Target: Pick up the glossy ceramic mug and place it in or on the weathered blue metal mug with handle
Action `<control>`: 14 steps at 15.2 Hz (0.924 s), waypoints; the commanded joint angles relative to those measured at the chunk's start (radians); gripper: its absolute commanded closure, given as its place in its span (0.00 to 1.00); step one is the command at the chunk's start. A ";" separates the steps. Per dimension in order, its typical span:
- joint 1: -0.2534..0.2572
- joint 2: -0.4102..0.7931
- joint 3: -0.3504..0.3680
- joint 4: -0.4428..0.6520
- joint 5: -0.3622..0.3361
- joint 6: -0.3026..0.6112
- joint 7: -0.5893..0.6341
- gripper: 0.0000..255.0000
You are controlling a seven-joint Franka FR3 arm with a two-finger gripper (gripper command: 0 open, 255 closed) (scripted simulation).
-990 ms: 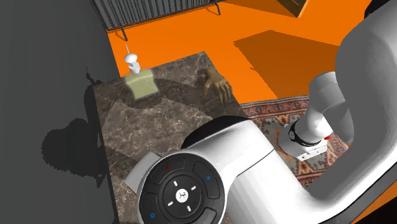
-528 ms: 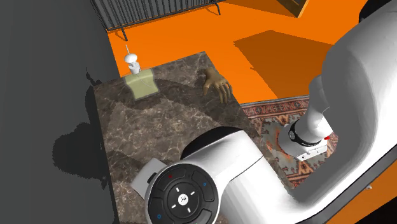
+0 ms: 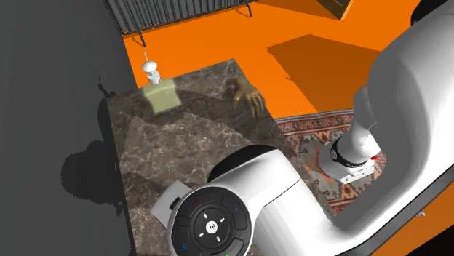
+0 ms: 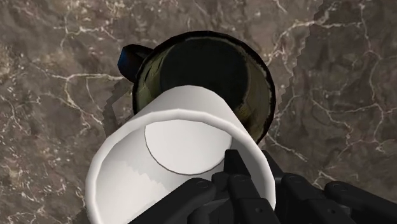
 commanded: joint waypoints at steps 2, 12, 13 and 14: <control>0.000 0.001 0.000 -0.002 0.000 -0.001 0.000 0.00; 0.003 -0.043 0.004 0.074 0.023 -0.119 -0.015 0.00; 0.003 -0.043 0.004 0.074 0.022 -0.119 -0.015 0.00; 0.003 -0.043 0.004 0.074 0.022 -0.119 -0.015 0.00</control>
